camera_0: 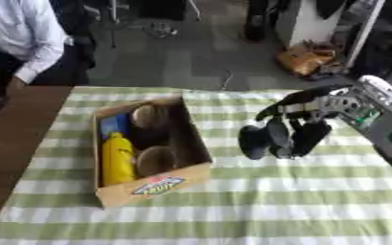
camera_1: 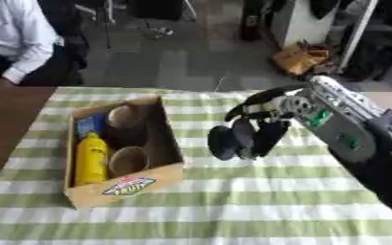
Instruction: Pick up objects on the table and place them in the box.
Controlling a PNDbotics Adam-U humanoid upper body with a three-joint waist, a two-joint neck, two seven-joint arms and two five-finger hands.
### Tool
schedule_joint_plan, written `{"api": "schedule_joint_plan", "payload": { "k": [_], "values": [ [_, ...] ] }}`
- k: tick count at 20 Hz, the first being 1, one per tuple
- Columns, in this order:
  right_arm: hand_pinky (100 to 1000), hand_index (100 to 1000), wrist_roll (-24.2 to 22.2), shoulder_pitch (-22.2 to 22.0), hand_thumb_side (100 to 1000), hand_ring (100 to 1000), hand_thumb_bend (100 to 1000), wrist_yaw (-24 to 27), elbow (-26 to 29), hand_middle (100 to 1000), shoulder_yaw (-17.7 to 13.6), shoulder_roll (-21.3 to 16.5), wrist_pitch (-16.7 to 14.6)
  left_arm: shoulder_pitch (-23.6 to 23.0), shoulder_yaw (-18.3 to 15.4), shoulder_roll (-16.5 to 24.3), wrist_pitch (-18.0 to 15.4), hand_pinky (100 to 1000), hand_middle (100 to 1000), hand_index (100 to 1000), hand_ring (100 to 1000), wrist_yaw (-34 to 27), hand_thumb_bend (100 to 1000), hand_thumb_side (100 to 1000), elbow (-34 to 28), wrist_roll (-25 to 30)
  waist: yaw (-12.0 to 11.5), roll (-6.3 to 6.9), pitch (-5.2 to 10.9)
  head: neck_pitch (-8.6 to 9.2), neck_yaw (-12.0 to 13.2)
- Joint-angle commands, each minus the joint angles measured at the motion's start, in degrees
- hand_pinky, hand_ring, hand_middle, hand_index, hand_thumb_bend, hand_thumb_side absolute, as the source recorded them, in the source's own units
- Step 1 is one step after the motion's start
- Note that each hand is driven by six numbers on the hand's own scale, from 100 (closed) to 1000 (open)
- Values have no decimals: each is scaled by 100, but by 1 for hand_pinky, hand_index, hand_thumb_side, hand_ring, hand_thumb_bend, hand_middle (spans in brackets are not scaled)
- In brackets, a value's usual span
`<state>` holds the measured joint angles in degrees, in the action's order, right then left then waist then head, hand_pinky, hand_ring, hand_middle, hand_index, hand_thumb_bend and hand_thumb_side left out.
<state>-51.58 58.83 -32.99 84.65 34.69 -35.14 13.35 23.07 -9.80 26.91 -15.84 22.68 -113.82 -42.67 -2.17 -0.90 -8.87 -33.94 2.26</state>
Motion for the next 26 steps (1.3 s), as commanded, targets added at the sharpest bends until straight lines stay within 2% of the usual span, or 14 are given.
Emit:
{"api": "schedule_joint_plan", "payload": {
  "k": [1,9,16,21,26],
  "values": [
    [100,463,-39,247,388,367,100,-57,185,397,-133,-1,82,107,-35,131,-8,900,942,1000,967,14,100,976,-77,13,-18,1,113,53,25],
    [100,463,-39,684,404,366,100,-201,108,397,-186,277,35,144,-5,129,-32,900,942,1000,967,-5,100,976,-77,46,-163,-70,128,123,44],
    [100,463,-39,1064,409,365,100,-350,-259,396,-204,661,-70,178,17,123,-54,900,942,1000,967,-24,100,976,-77,64,-295,-134,130,194,46],
    [100,462,-39,1357,401,360,100,-578,-999,394,-286,1189,-193,227,50,80,-74,900,942,1000,967,-63,100,976,-77,97,-425,-152,117,180,-74],
    [100,462,-39,1662,388,358,100,-591,-2178,393,-644,1687,-384,296,78,72,-96,900,942,1000,967,-97,100,975,-77,134,-594,-213,95,-57,-358]
  ]
}}
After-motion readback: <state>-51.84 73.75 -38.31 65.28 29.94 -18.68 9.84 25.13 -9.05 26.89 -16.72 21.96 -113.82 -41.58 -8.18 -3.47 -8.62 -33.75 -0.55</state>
